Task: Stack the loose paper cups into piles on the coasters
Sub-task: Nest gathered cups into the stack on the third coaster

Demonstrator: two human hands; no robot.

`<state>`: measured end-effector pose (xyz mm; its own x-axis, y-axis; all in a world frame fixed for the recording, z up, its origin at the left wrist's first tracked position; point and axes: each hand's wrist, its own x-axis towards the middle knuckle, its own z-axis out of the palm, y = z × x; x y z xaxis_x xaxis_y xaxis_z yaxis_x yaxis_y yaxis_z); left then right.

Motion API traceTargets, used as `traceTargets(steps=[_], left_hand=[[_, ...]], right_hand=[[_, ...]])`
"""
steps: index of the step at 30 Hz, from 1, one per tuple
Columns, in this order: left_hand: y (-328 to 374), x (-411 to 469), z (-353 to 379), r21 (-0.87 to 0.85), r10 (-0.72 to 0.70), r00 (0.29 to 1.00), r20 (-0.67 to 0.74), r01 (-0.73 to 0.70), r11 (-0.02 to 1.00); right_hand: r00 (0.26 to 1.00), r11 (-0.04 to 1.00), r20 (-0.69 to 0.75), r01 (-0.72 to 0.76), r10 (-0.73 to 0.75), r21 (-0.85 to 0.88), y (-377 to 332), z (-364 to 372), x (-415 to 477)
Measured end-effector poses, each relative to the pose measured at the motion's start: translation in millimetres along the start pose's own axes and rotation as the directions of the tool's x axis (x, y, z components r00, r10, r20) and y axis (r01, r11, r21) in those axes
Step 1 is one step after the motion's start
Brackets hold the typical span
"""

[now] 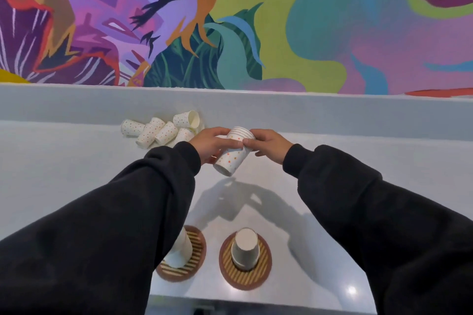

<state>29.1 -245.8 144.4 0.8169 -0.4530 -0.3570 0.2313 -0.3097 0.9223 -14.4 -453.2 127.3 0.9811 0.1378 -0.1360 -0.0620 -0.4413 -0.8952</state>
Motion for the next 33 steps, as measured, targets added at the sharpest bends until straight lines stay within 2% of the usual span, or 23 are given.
traceTargets(steps=[2,5,8,10,12,14,17,20,26,30,33], left_hand=[[-2.0,-10.6,11.3,0.021,-0.004,1.000,-0.003,0.004,1.000],[-4.0,-30.9,26.0,0.104,0.025,1.000,-0.009,-0.023,0.994],[-13.9,-60.6,43.6,0.359,0.103,0.995,0.003,-0.098,0.928],[-24.4,-79.9,52.9,0.503,0.152,0.987,-0.049,-0.107,0.858],[-35.3,-97.1,59.8,0.545,0.184,0.978,-0.100,-0.101,0.832],[-42.8,-111.7,65.5,0.559,0.215,0.969,-0.120,-0.113,0.822],[-51.4,-129.8,79.5,0.613,0.233,0.969,-0.084,-0.134,0.778],[-64.1,-137.2,92.4,0.674,0.230,0.972,-0.056,-0.133,0.727],[-97.1,-134.7,109.1,0.788,0.228,0.974,-0.008,-0.134,0.600],[-119.1,-131.0,111.6,0.779,0.178,0.984,-0.017,-0.099,0.620],[-131.0,-130.5,112.4,0.755,0.171,0.985,-0.018,-0.099,0.648]], right_hand=[[0.999,0.998,-0.024,-0.042,0.043,0.046,1.5,-1.5,-16.7],[0.985,0.968,-0.077,-0.134,0.153,0.213,8.9,6.7,-40.6],[0.960,0.912,-0.023,-0.258,0.280,0.320,20.4,24.9,-69.7],[0.960,0.933,-0.022,-0.265,0.278,0.245,29.1,39.8,-88.9],[0.972,0.975,-0.103,-0.201,0.210,0.089,40.7,51.7,-106.8],[0.980,0.993,-0.158,-0.119,0.121,0.024,48.7,58.2,-119.6],[0.992,0.997,-0.104,-0.064,0.068,0.035,57.4,62.6,-134.8],[0.994,0.995,-0.064,-0.090,0.093,0.042,65.9,70.8,-146.4],[0.989,0.987,0.044,-0.134,0.138,-0.085,91.0,91.6,-162.9],[0.987,0.964,0.096,-0.106,0.133,-0.242,102.5,106.0,-164.0],[0.987,0.960,0.089,-0.104,0.131,-0.260,109.3,117.7,-162.8]])
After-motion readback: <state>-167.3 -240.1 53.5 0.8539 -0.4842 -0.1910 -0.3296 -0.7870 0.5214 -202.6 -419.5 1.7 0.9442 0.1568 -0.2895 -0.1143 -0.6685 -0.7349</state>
